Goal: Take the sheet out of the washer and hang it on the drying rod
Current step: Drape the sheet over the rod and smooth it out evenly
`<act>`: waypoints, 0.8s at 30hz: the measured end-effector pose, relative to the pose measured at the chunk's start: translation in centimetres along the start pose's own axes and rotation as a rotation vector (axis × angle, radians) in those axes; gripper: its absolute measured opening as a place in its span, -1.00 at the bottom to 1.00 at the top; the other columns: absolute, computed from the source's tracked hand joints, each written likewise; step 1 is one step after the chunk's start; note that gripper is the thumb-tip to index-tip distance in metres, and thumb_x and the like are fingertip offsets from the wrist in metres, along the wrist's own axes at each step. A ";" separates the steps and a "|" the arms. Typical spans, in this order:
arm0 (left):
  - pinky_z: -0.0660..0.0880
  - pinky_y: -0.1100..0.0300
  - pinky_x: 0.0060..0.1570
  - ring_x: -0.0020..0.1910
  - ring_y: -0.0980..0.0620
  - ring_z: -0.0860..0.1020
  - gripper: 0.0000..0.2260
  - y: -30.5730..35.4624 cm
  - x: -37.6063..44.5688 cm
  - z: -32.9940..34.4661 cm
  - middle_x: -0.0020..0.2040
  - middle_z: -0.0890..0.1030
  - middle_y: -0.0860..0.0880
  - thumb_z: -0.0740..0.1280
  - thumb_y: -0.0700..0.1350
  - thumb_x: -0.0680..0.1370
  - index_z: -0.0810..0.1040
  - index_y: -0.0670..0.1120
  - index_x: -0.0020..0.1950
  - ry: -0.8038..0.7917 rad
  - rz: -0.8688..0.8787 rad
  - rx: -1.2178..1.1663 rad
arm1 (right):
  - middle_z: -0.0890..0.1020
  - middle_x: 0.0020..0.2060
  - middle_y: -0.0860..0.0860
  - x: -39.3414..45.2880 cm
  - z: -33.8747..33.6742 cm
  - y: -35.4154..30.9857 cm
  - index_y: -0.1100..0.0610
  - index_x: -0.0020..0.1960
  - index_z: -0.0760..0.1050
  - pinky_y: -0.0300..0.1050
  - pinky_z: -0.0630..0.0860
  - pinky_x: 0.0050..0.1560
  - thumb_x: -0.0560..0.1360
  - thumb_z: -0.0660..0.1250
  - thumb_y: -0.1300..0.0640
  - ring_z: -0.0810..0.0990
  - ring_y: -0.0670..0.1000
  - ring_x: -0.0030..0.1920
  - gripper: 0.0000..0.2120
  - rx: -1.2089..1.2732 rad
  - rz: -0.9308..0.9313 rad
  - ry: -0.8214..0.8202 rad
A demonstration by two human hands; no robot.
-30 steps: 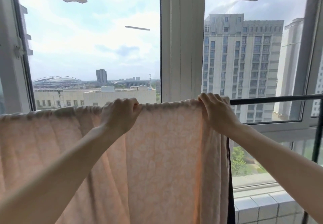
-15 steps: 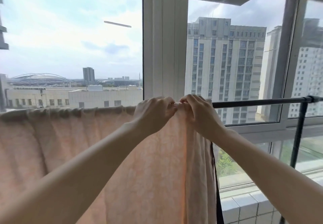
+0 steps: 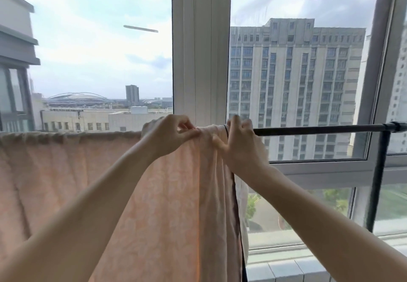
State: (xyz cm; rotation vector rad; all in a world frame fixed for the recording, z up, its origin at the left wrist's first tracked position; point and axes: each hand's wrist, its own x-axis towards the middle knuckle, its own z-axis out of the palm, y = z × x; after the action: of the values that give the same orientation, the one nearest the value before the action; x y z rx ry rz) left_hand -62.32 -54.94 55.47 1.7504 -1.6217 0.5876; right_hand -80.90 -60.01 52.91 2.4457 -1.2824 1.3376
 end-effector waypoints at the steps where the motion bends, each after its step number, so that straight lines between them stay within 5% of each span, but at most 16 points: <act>1: 0.40 0.11 -0.02 -0.02 0.11 0.58 -0.68 -0.3 -0.1 -0.1 -0.04 0.65 0.23 0.29 0.38 0.45 0.61 0.19 -0.03 -0.002 -0.008 -0.001 | 0.41 0.07 0.11 0.3 0.0 -0.3 0.12 0.24 0.29 -0.01 0.50 -0.17 0.57 0.20 -0.17 0.57 0.16 -0.07 -0.58 0.020 0.002 -0.021; 4: 0.47 0.07 0.05 -0.02 0.13 0.59 -0.67 -0.9 -0.3 -0.1 -0.08 0.65 0.26 0.28 0.43 0.41 0.60 0.23 -0.08 -0.015 -0.025 -0.017 | 0.43 0.06 0.13 1.3 0.0 -0.2 0.14 0.21 0.33 -0.01 0.50 -0.14 0.62 0.16 -0.06 0.56 0.16 -0.07 -0.69 0.093 0.002 -0.057; 9: 0.52 0.02 0.08 -0.08 0.22 0.58 -0.55 -1.1 -0.4 -0.3 -0.15 0.64 0.28 0.20 0.56 0.25 0.59 0.30 -0.13 -0.024 -0.081 -0.091 | 0.47 -0.24 0.05 2.3 -0.2 -0.5 0.18 -0.06 0.40 -0.07 0.47 -0.22 0.58 0.25 0.18 0.54 0.06 -0.21 -0.92 0.172 -0.073 -0.074; 13: 0.53 0.05 0.04 -0.11 0.30 0.55 -0.54 -0.7 -0.5 -0.6 -0.17 0.64 0.27 0.25 0.55 0.22 0.61 0.25 -0.16 -0.036 -0.109 -0.130 | 0.53 -0.28 0.10 2.6 -0.9 0.1 0.22 -0.10 0.42 -0.10 0.49 -0.26 0.53 0.25 0.36 0.59 0.12 -0.22 -0.91 0.152 -0.152 -0.099; 17: 0.52 0.06 0.04 -0.11 0.30 0.56 -0.67 0.0 -0.7 -0.7 -0.18 0.64 0.28 0.32 0.44 0.29 0.62 0.25 -0.17 -0.034 -0.110 -0.147 | 0.58 -0.26 0.08 2.4 -1.7 1.5 0.18 -0.05 0.44 -0.01 0.57 -0.19 0.56 0.28 0.25 0.60 0.11 -0.22 -0.98 0.059 -0.176 -0.020; 20: 0.51 0.08 0.02 -0.08 0.24 0.57 -0.79 0.5 -0.9 -0.8 -0.18 0.63 0.27 0.41 0.32 0.38 0.63 0.22 -0.18 -0.039 -0.102 -0.140 | 0.55 -0.23 0.03 2.0 -2.4 2.2 0.16 -0.06 0.36 0.03 0.57 -0.13 0.57 0.32 0.04 0.59 0.11 -0.18 -0.78 0.063 -0.112 -0.028; 24: 0.51 0.05 0.07 -0.05 0.17 0.58 -0.66 0.5 -0.9 -0.4 -0.17 0.64 0.27 0.29 0.48 0.26 0.60 0.31 -0.16 -0.034 -0.147 -0.107 | 0.47 -0.24 0.03 1.4 -2.8 1.4 0.15 -0.01 0.34 -0.04 0.47 -0.19 0.54 0.34 -0.06 0.48 0.06 -0.21 -0.70 0.115 -0.085 -0.073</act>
State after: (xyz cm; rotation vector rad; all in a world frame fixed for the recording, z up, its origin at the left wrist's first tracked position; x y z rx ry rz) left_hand -62.89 -54.01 55.22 1.7903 -1.5033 0.3961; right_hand -83.33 -60.62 55.27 2.6168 -1.1308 1.3489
